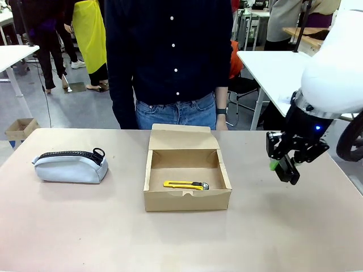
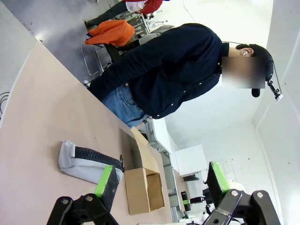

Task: Pack the items into the box.
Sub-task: Pick up the item indicated by the person and place it inside the Mailer Box.

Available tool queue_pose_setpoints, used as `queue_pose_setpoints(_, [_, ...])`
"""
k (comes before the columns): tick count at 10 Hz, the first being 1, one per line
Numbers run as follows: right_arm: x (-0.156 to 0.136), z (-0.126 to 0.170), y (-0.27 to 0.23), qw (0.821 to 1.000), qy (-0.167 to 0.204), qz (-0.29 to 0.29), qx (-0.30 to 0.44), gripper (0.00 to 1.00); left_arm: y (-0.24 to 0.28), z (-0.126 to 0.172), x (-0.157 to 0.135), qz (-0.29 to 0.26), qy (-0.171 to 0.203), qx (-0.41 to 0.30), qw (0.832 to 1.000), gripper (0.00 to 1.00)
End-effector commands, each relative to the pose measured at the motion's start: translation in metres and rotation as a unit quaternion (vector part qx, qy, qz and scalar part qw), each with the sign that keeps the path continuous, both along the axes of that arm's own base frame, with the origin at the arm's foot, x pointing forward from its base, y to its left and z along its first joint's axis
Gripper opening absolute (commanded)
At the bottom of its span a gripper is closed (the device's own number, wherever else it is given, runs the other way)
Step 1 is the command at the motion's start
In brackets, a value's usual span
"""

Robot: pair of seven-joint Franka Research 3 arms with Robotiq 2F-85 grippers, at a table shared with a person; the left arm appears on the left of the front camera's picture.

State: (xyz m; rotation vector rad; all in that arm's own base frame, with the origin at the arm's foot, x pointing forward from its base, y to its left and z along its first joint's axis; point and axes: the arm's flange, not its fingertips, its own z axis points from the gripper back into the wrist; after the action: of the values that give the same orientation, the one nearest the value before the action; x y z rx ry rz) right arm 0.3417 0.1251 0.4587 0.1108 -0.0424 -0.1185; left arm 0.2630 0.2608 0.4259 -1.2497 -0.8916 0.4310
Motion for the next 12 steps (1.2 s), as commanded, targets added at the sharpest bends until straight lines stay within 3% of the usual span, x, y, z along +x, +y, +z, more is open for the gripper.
queue_pose_setpoints(1, [0.011,-0.019,0.014,0.999,0.0,0.043,-0.013,0.0,-0.001,0.0,0.0,0.004,-0.018,-0.002,1.0,1.0])
queue_pose_setpoints(2, [0.0,0.0,0.0,1.0,0.0,0.0,0.0,0.42,-0.001,0.0,0.0,0.004,-0.018,-0.002,1.0,1.0])
queue_pose_setpoints(4, [0.01,0.006,0.033,0.998,-0.041,0.034,-0.045,0.42,-0.001,0.0,0.0,0.004,-0.018,-0.002,1.0,1.0])
queue_pose_setpoints(6, [0.032,0.016,0.069,0.977,-0.051,0.192,-0.073,0.42,-0.001,0.0,0.0,0.004,-0.018,-0.002,1.0,1.0])
queue_pose_setpoints(7, [0.049,0.016,0.093,0.955,-0.053,0.281,-0.074,0.42,-0.001,0.0,0.0,0.004,-0.018,-0.002,1.0,1.0])
queue_pose_setpoints(9, [0.081,0.002,0.153,0.863,-0.059,0.498,-0.068,0.42,-0.001,0.0,0.0,0.004,-0.018,-0.002,1.0,1.0])
queue_pose_setpoints(11, [0.104,-0.017,0.205,0.755,-0.039,0.655,-0.026,0.42,-0.001,0.0,0.0,0.004,-0.018,-0.002,1.0,1.0])
queue_pose_setpoints(12, [0.109,-0.028,0.225,0.711,-0.037,0.702,-0.009,0.42,-0.001,0.0,0.0,0.004,-0.018,-0.002,1.0,1.0])
